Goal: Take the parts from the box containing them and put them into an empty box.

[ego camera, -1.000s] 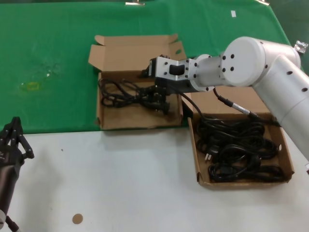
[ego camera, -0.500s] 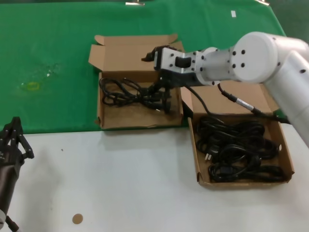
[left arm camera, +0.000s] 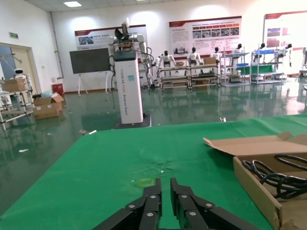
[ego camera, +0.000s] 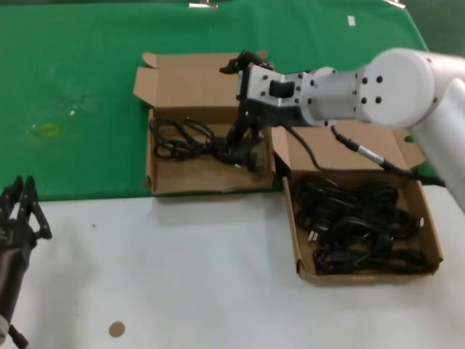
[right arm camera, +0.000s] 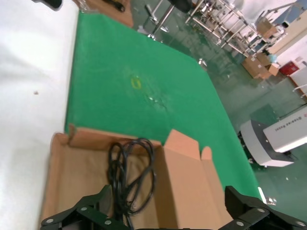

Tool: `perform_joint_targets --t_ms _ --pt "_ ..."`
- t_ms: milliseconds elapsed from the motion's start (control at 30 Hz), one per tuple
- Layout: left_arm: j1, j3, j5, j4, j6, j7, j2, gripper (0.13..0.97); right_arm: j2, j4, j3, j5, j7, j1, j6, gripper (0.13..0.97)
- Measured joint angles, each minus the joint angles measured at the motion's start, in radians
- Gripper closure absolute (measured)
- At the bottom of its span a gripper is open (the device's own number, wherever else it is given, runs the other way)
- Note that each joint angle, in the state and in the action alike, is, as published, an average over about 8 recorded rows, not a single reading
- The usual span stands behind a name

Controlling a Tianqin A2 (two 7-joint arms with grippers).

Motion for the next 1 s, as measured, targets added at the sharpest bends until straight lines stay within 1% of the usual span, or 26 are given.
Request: perform_joint_targets --t_ms 67,200,300,467,567,600,767,867,900,1000 --pt "0.000 0.000 0.000 0.000 0.000 0.000 0.000 0.914 0.000 0.006 0.006 0.009 -0.002 -0.012 0.010 0.307" --pt "0.000 0.000 0.000 0.000 0.000 0.000 0.000 0.896 0.000 0.026 0.027 0.037 -0.009 -0.052 0.041 0.307" --pt "0.000 0.000 0.000 0.000 0.000 0.000 0.000 0.896 -0.001 0.044 0.045 0.063 -0.015 -0.087 0.070 0.260" --pt "0.000 0.000 0.000 0.000 0.000 0.000 0.000 0.820 -0.001 0.077 0.080 0.111 -0.027 -0.154 0.123 0.183" --pt "0.000 0.000 0.000 0.000 0.000 0.000 0.000 0.775 -0.001 0.098 0.102 0.141 -0.034 -0.195 0.156 0.170" --pt "0.000 0.000 0.000 0.000 0.000 0.000 0.000 0.775 -0.001 0.105 0.109 0.150 -0.037 -0.209 0.167 0.163" --pt "0.000 0.000 0.000 0.000 0.000 0.000 0.000 0.655 -0.002 0.139 0.144 0.200 -0.049 -0.278 0.222 0.130" --pt "0.000 0.000 0.000 0.000 0.000 0.000 0.000 0.583 -0.002 0.160 0.166 0.230 -0.056 -0.320 0.256 0.130" --pt "0.000 0.000 0.000 0.000 0.000 0.000 0.000 0.583 -0.002 0.167 0.174 0.240 -0.058 -0.334 0.267 0.130" --pt "0.000 0.000 0.000 0.000 0.000 0.001 0.000 0.501 -0.003 0.188 0.195 0.270 -0.065 -0.375 0.300 0.129"
